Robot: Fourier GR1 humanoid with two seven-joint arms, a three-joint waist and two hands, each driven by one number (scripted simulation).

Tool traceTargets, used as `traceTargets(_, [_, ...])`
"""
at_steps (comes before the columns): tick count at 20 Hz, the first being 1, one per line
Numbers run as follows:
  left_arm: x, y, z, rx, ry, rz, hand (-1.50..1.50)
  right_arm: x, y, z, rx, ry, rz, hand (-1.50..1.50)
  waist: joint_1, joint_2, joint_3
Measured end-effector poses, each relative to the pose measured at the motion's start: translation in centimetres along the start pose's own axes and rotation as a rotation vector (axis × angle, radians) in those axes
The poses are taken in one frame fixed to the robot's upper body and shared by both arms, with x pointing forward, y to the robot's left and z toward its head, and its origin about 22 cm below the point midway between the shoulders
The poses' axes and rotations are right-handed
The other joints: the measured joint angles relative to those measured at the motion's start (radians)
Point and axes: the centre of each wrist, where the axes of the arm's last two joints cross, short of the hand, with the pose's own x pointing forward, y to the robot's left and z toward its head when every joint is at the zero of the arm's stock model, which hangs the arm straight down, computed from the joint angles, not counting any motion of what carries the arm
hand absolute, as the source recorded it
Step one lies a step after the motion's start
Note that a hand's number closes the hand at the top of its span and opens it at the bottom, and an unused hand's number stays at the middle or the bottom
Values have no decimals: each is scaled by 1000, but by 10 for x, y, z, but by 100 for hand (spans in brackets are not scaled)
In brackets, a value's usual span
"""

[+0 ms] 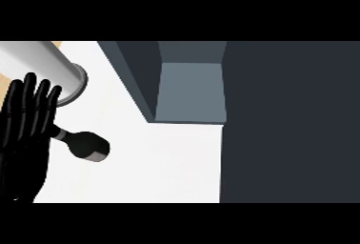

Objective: Pick up the wine, place it into the cabinet and close the cabinet

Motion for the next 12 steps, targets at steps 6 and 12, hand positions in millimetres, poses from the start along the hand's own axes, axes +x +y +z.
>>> traceTargets(6, [5,25,2,-238,-78,62,-150,9,5,16,9,29,10,-150,-25,-12,-8])
traceTargets(12, [-1,32,22,-426,45,339,-150,27,14,31,171,101,-116,-150,-27,-16,-9])
